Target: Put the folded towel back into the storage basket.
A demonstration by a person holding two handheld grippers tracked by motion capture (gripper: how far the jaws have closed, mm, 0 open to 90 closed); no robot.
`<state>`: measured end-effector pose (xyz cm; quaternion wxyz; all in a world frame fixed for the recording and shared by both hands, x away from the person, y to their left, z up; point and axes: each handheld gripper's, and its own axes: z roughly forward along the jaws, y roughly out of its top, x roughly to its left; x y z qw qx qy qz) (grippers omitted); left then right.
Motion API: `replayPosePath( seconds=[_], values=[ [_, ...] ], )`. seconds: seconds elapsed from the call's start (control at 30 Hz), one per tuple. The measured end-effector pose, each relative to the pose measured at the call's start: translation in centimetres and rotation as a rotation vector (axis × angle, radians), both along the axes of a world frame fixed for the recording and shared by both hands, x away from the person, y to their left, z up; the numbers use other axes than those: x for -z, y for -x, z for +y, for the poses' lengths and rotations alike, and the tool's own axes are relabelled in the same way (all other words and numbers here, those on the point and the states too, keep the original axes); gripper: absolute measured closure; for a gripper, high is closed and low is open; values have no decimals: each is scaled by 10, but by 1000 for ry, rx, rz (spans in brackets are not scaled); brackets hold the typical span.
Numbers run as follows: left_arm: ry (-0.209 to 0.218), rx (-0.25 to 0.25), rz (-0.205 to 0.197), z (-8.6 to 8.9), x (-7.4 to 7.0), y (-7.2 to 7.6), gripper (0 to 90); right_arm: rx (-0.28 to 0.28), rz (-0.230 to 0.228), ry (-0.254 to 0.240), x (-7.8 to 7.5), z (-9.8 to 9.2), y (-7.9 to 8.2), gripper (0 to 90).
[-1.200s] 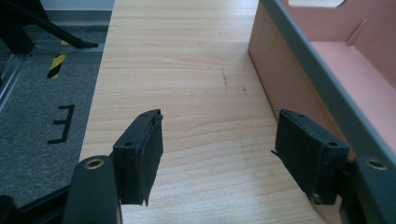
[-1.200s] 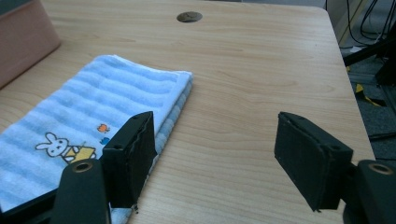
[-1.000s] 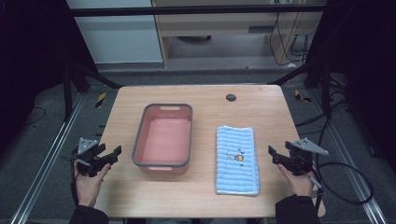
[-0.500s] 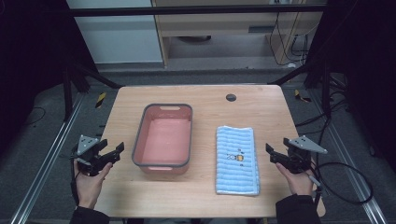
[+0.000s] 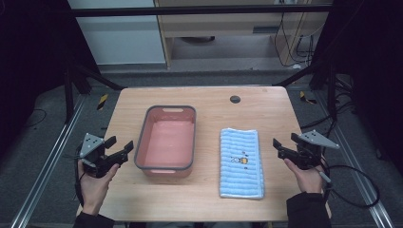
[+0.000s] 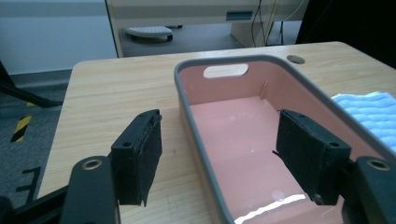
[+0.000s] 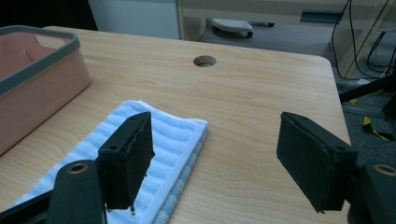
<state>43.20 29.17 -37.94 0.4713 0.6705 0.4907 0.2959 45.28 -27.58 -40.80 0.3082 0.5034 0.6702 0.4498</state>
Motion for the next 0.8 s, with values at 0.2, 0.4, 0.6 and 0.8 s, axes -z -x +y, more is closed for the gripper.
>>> replayPosePath(
  seconds=[0.2,0.4,0.6,0.8],
  values=[
    [4,20,-7,-10,-3,0,312,-10,-10,4,-16,2,-3,262],
    [5,44,-13,-24,-5,-1,311,-32,-8,14,-26,6,-7,252],
    [6,83,-19,-45,-7,-4,308,-48,-6,15,-31,12,-11,250],
    [8,113,-23,-63,-7,-5,308,-50,-2,29,-35,16,-15,247]
  ],
)
